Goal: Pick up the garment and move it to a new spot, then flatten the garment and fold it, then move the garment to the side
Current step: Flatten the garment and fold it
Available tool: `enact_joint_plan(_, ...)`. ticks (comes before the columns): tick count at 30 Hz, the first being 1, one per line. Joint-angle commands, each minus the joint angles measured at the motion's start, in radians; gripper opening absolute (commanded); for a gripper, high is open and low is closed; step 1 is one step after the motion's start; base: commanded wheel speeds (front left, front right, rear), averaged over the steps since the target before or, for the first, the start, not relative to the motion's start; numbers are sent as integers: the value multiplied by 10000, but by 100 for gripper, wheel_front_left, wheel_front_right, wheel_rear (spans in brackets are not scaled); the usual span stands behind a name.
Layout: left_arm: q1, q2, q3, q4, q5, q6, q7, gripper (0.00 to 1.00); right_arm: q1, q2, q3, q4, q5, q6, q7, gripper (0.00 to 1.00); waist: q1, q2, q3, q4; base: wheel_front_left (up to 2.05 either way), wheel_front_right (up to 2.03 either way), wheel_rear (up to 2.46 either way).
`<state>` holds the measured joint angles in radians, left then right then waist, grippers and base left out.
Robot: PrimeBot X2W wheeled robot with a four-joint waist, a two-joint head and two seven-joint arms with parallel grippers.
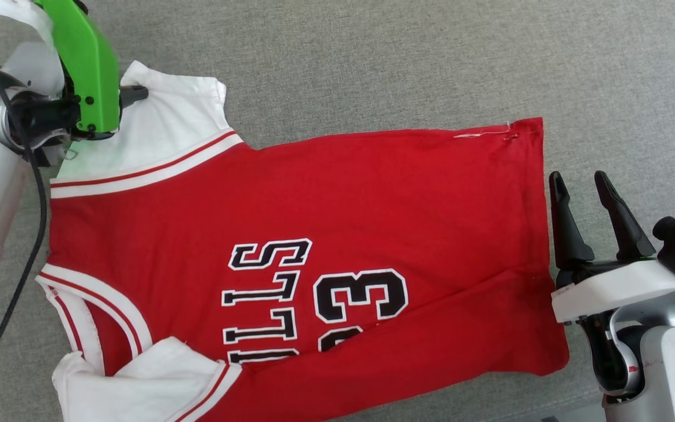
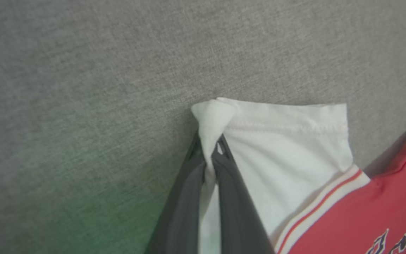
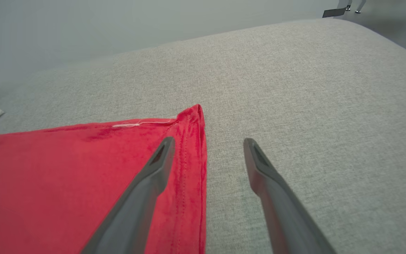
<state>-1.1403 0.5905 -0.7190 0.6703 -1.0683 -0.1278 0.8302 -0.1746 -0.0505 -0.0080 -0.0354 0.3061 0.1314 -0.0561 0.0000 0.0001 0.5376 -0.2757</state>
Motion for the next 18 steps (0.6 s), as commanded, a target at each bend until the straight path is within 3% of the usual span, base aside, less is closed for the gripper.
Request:
enact_joint_plan(1,759,-506,-471,493,-65,20,120,0,-262,2,-24,62,132,-7,58,100,0,-1,-82,4,0,0,0)
enact_joint_plan(5,632,-629,-511,927,160,43,-341,0,-496,-60,-47,298,422,-7,528,100,0,-1,-347,87,0,0,0)
enact_joint_plan(10,402,-802,-488,1257,378,29,-1123,0,-1085,-777,220,816,1161,-7,1502,100,0,-1,-835,420,0,0,0)
enact_joint_plan(18,59,-1107,-608,667,628,-14,-2321,0,-2067,-1884,233,1838,1920,-7,4501,100,0,-1,-1278,1463,0,0,0)
